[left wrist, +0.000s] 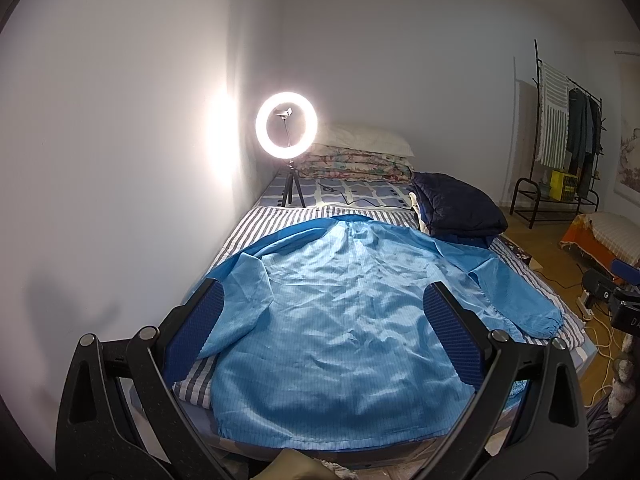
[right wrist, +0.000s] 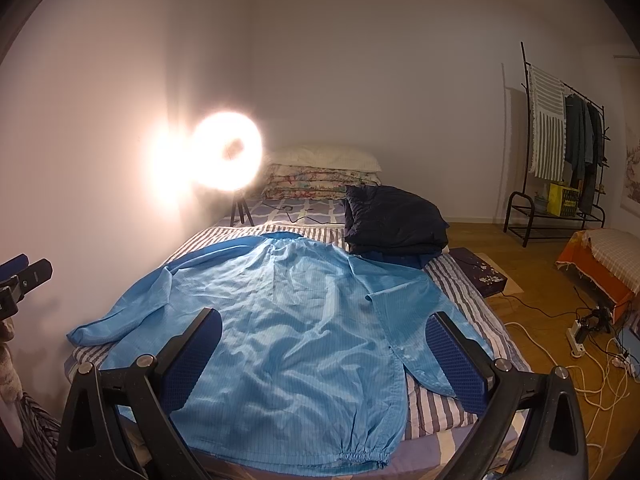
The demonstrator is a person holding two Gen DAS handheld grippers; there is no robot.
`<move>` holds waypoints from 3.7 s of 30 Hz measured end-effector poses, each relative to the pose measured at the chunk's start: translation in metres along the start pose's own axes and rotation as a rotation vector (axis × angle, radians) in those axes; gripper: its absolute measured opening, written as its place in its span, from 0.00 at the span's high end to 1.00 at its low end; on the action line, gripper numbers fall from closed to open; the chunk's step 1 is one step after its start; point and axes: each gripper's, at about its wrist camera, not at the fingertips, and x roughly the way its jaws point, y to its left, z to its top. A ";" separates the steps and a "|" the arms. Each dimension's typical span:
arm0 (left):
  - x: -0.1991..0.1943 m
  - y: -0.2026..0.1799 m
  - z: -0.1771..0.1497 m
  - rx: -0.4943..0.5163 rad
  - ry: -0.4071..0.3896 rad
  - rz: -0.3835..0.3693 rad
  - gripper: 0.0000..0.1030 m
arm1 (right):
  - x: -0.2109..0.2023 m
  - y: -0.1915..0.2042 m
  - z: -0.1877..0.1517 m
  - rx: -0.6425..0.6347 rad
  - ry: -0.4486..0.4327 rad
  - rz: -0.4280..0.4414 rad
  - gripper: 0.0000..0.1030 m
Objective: Fold large clothes
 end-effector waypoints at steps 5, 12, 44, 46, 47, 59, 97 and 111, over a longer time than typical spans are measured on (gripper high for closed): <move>0.000 0.000 0.000 0.001 0.000 0.000 0.01 | 0.000 0.001 0.000 0.000 0.000 -0.002 0.00; 0.001 0.000 0.002 0.004 0.005 0.001 0.01 | 0.000 0.001 0.000 -0.001 0.002 0.000 0.00; 0.022 0.037 -0.020 -0.009 0.039 0.072 0.02 | 0.044 0.033 0.012 -0.031 0.044 0.081 0.00; 0.023 0.047 -0.027 -0.019 0.046 0.087 0.05 | 0.052 0.041 0.015 -0.050 0.040 0.107 0.00; 0.023 0.053 -0.031 -0.027 0.052 0.098 0.11 | 0.057 0.046 0.018 -0.063 0.040 0.122 0.00; 0.040 0.105 -0.089 -0.120 0.191 0.117 0.54 | 0.151 0.128 0.041 -0.108 0.204 0.451 0.13; 0.047 0.197 -0.135 -0.312 0.258 0.191 0.80 | 0.297 0.455 -0.135 -0.838 0.568 0.902 0.74; 0.087 0.195 -0.123 -0.312 0.291 0.090 0.46 | 0.310 0.365 -0.076 -0.518 0.501 0.874 1.00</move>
